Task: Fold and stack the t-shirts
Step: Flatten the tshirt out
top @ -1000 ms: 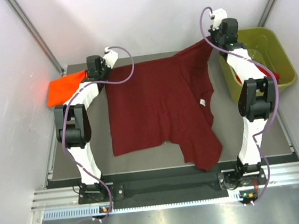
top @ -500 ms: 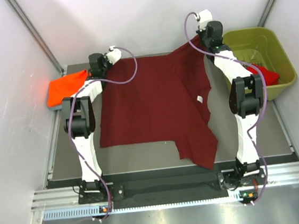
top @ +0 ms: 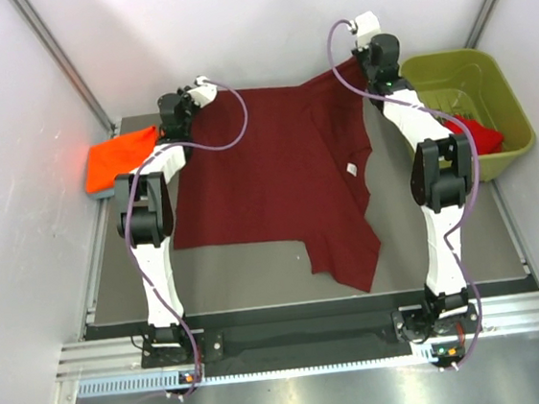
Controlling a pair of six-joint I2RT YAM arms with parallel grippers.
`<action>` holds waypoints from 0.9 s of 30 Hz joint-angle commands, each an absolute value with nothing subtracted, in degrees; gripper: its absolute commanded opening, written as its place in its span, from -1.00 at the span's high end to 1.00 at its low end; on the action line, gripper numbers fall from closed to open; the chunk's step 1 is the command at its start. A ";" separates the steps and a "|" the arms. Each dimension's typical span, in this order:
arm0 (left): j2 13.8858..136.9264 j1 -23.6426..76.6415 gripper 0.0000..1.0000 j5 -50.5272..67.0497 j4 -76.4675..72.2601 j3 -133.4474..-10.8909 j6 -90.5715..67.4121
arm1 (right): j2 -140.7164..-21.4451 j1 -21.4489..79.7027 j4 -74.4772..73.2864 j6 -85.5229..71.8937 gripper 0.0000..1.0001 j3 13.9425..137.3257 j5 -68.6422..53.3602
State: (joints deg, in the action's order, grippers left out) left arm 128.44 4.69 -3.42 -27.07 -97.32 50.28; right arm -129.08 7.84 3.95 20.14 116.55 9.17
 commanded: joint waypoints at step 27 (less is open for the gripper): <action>84.47 5.19 -0.04 -0.62 41.88 -86.76 2.50 | -85.89 8.19 -32.30 -5.69 -0.58 85.90 -25.77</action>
